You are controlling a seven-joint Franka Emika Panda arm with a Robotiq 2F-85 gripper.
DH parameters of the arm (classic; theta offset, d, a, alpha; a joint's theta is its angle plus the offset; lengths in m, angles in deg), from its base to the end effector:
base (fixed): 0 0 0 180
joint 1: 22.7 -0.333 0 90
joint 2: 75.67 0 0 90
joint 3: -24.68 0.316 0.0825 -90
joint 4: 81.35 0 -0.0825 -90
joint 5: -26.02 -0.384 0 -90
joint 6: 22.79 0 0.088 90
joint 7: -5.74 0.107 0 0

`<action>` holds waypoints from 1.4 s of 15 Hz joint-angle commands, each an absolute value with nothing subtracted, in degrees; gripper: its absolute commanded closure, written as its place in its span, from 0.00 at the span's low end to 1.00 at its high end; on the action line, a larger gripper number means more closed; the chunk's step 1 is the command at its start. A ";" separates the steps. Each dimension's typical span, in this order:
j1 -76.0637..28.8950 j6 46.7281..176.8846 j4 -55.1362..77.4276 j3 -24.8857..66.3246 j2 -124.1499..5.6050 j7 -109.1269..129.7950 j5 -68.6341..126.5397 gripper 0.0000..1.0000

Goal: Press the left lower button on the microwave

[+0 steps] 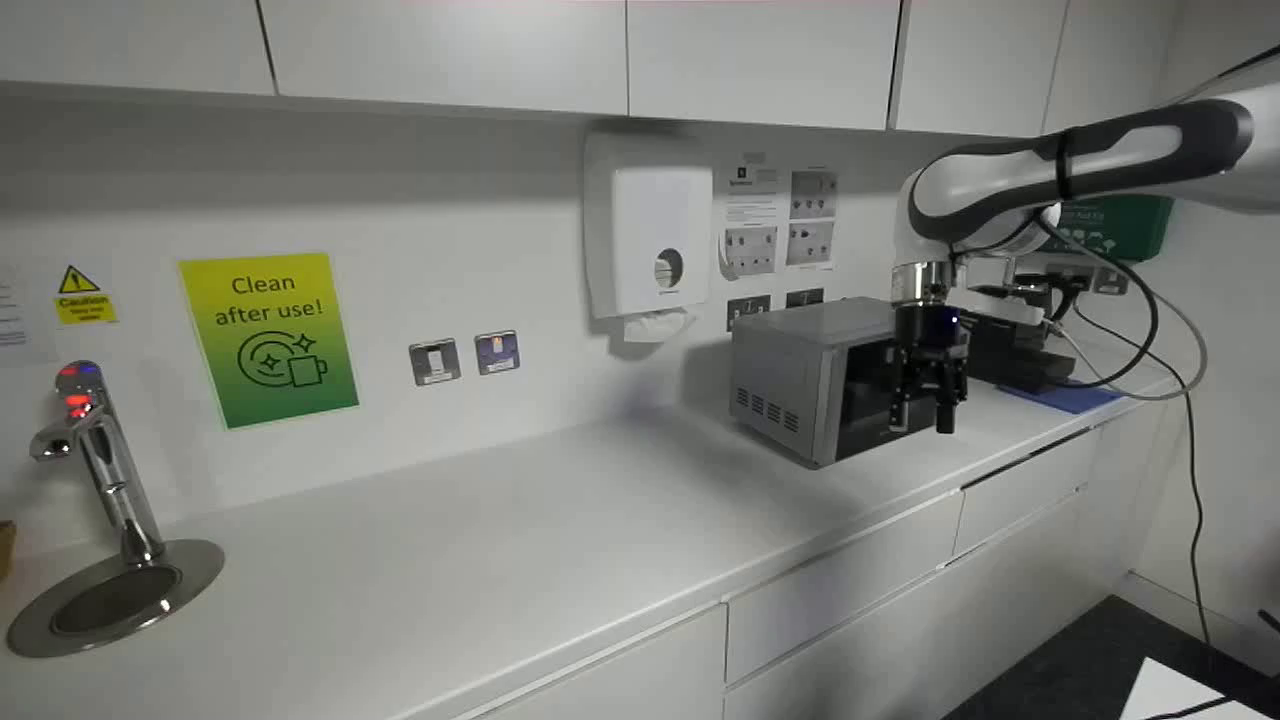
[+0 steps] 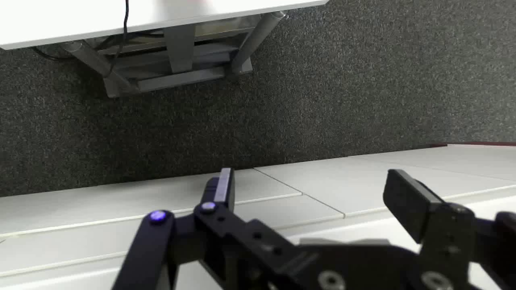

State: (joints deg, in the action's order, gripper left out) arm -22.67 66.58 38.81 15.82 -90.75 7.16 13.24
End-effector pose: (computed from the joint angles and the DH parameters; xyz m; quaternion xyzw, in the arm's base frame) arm 0.4441 -0.0503 0.5146 -0.9771 0.0970 0.1291 0.1384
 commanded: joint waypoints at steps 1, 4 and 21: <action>-20.99 66.36 38.66 17.29 -90.61 6.82 12.94 0.00; -20.99 66.37 38.66 17.29 -90.61 6.82 12.94 0.00; -18.76 81.99 44.38 20.02 -91.84 12.88 26.81 0.00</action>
State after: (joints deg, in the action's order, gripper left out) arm -21.14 74.96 40.53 18.17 -90.68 10.57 20.43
